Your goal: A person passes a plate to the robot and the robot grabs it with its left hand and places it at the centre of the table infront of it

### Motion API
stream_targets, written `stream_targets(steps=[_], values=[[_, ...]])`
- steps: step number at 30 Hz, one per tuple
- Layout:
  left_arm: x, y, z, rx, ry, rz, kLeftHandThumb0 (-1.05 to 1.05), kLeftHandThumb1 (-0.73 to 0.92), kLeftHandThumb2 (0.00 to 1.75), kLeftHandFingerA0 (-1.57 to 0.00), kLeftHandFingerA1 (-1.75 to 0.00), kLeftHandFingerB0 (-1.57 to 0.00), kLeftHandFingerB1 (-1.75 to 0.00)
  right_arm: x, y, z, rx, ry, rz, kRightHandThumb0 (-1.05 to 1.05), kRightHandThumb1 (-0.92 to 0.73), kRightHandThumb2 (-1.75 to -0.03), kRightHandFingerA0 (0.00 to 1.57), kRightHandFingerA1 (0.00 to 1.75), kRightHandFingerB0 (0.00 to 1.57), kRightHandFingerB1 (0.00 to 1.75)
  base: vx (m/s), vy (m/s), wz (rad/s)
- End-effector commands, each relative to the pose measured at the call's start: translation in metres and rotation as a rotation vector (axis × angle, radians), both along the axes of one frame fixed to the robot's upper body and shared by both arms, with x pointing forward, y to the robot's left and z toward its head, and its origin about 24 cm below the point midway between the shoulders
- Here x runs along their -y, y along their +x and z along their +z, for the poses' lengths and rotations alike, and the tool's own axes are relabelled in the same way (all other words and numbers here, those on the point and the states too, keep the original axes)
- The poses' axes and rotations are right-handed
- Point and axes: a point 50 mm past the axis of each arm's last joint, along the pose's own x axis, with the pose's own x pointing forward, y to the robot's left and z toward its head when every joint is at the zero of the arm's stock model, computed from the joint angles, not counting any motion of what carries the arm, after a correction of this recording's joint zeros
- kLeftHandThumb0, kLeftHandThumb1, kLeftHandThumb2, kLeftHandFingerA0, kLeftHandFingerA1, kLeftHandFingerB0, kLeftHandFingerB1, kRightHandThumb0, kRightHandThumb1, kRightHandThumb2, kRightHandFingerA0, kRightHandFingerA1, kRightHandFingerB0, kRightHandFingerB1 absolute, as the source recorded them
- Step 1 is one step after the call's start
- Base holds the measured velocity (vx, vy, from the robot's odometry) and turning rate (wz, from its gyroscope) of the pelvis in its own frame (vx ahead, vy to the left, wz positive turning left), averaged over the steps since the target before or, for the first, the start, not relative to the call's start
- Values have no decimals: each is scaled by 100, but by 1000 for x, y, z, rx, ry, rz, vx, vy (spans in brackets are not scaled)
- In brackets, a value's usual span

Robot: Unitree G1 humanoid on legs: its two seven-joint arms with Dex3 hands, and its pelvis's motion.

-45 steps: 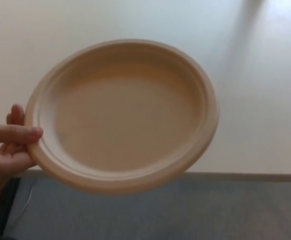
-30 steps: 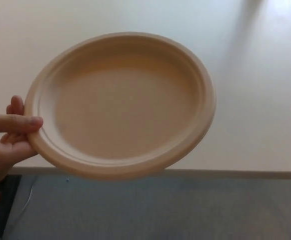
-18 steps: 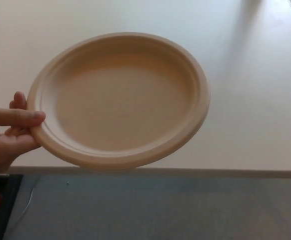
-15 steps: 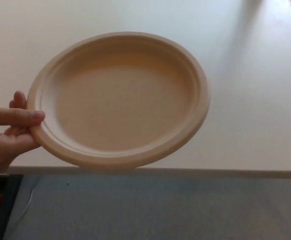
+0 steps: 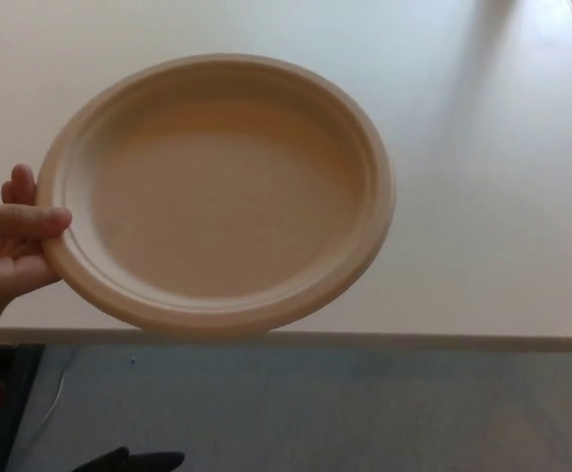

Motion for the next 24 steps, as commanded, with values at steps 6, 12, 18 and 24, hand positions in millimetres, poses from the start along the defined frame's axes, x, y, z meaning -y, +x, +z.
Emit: stream_targets(steps=[6, 12, 18, 24], values=[[32, -31, 95, 462, -80, -219, -46, 68, 60, -80, -66, -59, -40, 9, 13, 12, 20, -23, 15, -46, -65, -59, 60, 65, 34, 41, 0, 0, 0], [39, -40, 108, 525, -112, -256, -45, 66, 60, -75, -50, -61, -42, 9, 18, 15, 26, -20, 25, -48, -64, -59, 55, 63, 33, 42, 0, 0, 0], [42, -48, 121, 652, -182, -281, -42, 61, 60, -71, -45, -57, -39, 10, 23, 18, 31, -21, 36, -47, -65, -59, 56, 63, 32, 42, 0, 0, 0], [44, -58, 138, 765, -267, -308, -47, 46, 77, -68, -57, -54, -51, 10, 25, 19, 33, -14, 24, -45, -65, -59, 57, 63, 31, 41, 0, 0, 0]])
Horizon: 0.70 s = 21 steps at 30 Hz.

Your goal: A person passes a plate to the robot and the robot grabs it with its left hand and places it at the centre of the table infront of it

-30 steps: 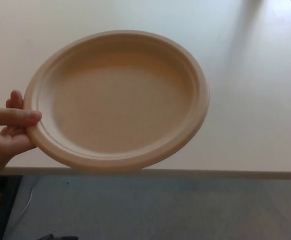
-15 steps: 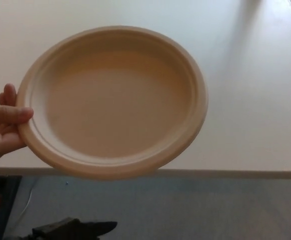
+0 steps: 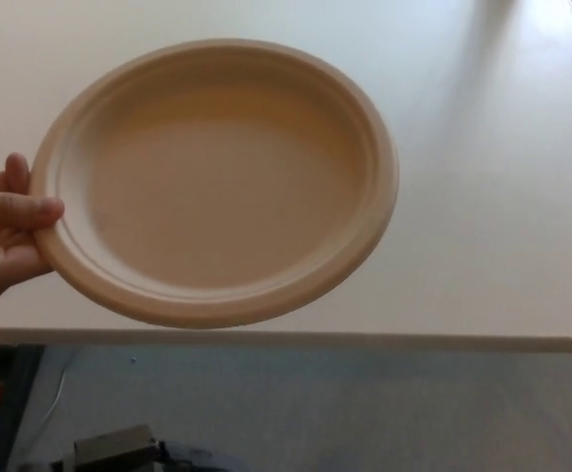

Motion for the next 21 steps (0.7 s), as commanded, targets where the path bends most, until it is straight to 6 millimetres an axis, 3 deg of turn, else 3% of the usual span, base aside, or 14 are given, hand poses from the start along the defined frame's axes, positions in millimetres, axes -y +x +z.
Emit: stream_targets(steps=[1, 2, 7, 10, 13, 14, 15, 16, 17, 21], values=[[1, -13, 20, 168, -135, -65, -47, 46, 77, -68, -57, -54, -51, 9, 1, 5, -13, -13, -8, -45, -65, -59, 57, 63, 31, 41, 0, 0, 0], [2, -14, 23, 174, -166, -85, -39, 54, 57, -75, -45, -63, -40, 9, 1, 6, -14, -15, -5, -45, -65, -60, 57, 61, 31, 40, 0, 0, 0], [5, -15, 36, 328, -262, -106, -38, 52, 56, -59, -40, -63, -41, 8, 1, 5, -18, -16, -9, -44, -65, -59, 58, 62, 32, 40, 0, 0, 0], [3, -8, 44, 438, -191, -55, -41, 57, 58, -48, -36, -58, -38, 8, 1, 5, -15, -8, -27, -43, -64, -59, 56, 62, 33, 41, 0, 0, 0], [2, -1, 48, 478, -142, -12, -42, 54, 57, -48, -36, -58, -39, 9, 3, 7, -15, -21, -13, -44, -64, -59, 58, 62, 32, 40, 0, 0, 0], [1, 1, 50, 481, -139, -7, -33, 51, 56, -75, -47, -60, -39, 9, 4, 7, -15, -15, -17, -43, -64, -59, 61, 67, 32, 42, 0, 0, 0], [0, 4, 53, 489, -116, 10, -32, 52, 56, -62, -42, -56, -38, 9, 5, 7, -15, -14, -16, -44, -64, -59, 61, 64, 33, 40, 0, 0, 0], [-2, 6, 54, 496, -93, 26, -32, 52, 56, -62, -42, -56, -38, 9, 5, 8, -17, -20, -10, -44, -64, -59, 61, 64, 33, 40, 0, 0, 0], [-4, 8, 56, 507, -34, 57, -29, 51, 55, -34, -35, -49, -36, 9, 5, 8, -22, -24, 1, -45, -64, -59, 59, 62, 32, 39, 0, 0, 0], [-9, 14, 63, 553, 64, 140, -30, 49, 55, -27, -34, -46, -36, 9, 6, 8, -30, -31, 18, -45, -65, -59, 57, 60, 31, 39, 0, 0, 0]])
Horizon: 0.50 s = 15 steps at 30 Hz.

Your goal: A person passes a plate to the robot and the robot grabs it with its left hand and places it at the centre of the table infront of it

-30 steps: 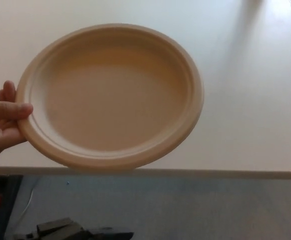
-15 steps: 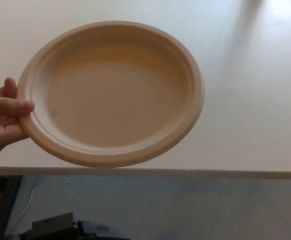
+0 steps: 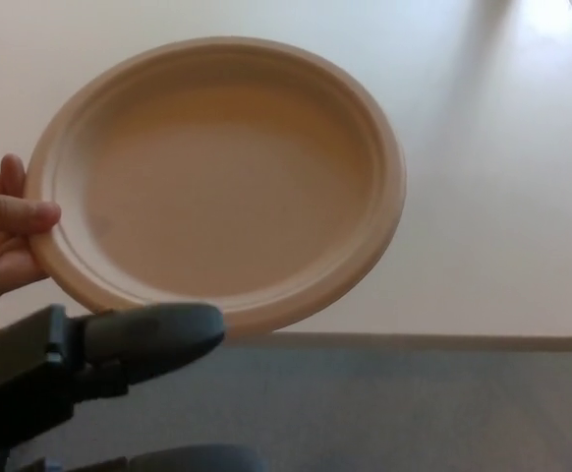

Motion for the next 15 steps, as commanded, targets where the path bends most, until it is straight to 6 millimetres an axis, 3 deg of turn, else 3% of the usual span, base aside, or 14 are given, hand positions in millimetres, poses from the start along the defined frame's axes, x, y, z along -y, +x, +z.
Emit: stream_targets(steps=[1, 7, 8, 9, 15], values=[[-5, 9, 7, 1, 74, 116, -33, 49, 55, -29, -33, -41, -35, 9, 3, 7, -14, -25, 6, -44, -64, -59, 58, 61, 31, 39, 0, 0, 0], [-11, 19, 9, -13, 118, 215, -35, 55, 58, -22, -32, -37, -34, 8, 6, 8, -15, -23, 4, -44, -65, -58, 57, 60, 31, 39, 0, 0, 0], [-13, 26, 7, 4, 127, 255, -42, 45, 67, -19, -39, -28, -39, 8, 9, 10, -10, -26, 5, -44, -64, -58, 56, 61, 30, 39, 0, 0, 0], [-14, 32, 6, 9, 153, 299, -41, 47, 64, -20, -38, -22, -36, 8, 10, 11, -8, -24, 6, -44, -64, -59, 54, 61, 29, 40, 0, 0, 0], [-17, 44, -3, -77, 257, 405, -45, 52, 66, -20, -37, -20, -35, 8, 10, 11, -9, -12, 2, -43, -63, -59, 55, 63, 30, 42, 0, 0, 0]])
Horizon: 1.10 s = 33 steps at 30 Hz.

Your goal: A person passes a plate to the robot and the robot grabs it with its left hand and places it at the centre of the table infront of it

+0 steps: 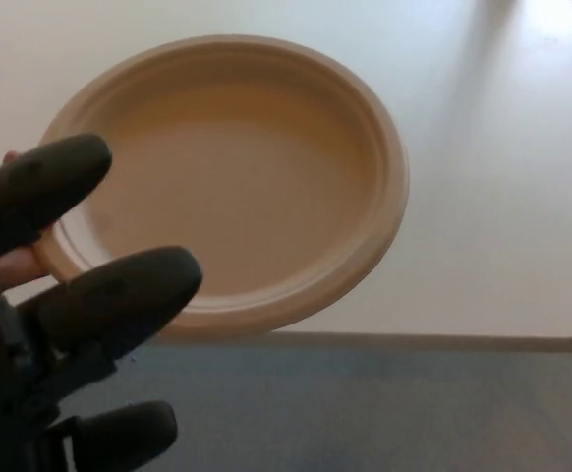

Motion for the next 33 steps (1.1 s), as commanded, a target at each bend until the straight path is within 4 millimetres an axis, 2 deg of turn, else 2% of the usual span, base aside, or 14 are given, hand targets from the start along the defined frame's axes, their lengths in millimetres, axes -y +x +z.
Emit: stream_targets(steps=[1, 7, 14, 15, 17, 18, 26, 32, 33], values=[[-3, 19, -14, -144, 114, 173, -23, 43, 94, -10, -53, -10, -51, 10, -1, 5, -12, -11, -17, -44, -63, -59, 57, 63, 31, 42, 0, 0, 0], [-4, 28, -25, -215, 143, 229, -26, 39, 93, -8, -52, -9, -51, 10, -1, 5, -15, -10, -16, -43, -64, -59, 54, 61, 29, 40, 0, 0, 0], [-5, 39, -28, -233, 182, 280, -28, 38, 92, -6, -51, -6, -50, 11, 1, 7, -10, -15, -12, -44, -64, -59, 53, 60, 30, 40, 0, 0, 0], [-5, 41, -28, -241, 196, 290, -47, 52, 56, -16, -29, -18, -31, 12, 2, 8, -10, -20, -11, -44, -64, -58, 55, 60, 30, 40, 0, 0, 0], [-5, 42, -30, -267, 209, 298, -48, 50, 55, -16, -30, -17, -31, 12, 1, 8, -5, -17, -11, -44, -64, -59, 56, 61, 30, 40, 0, 0, 0], [-4, 44, -30, -279, 220, 307, -32, 33, 88, 0, -49, 0, -48, 12, 3, 9, 2, -15, -17, -44, -64, -59, 55, 61, 30, 40, 0, 0, 0], [-2, 53, -31, -268, 272, 367, -33, 30, 88, 0, -49, 0, -48, 13, 5, 11, 2, -26, -19, -45, -63, -58, 57, 60, 31, 39, 0, 0, 0], [1, 73, -23, -186, 331, 455, -33, 28, 87, 0, -49, 0, -48, 14, 6, 12, 10, -20, -23, -46, -63, -58, 57, 60, 31, 39, 0, 0, 0], [2, 75, -23, -184, 334, 459, -55, 49, 55, -19, -31, -16, -30, 14, 6, 12, 10, -20, -21, -46, -63, -58, 56, 61, 31, 39, 0, 0, 0]])
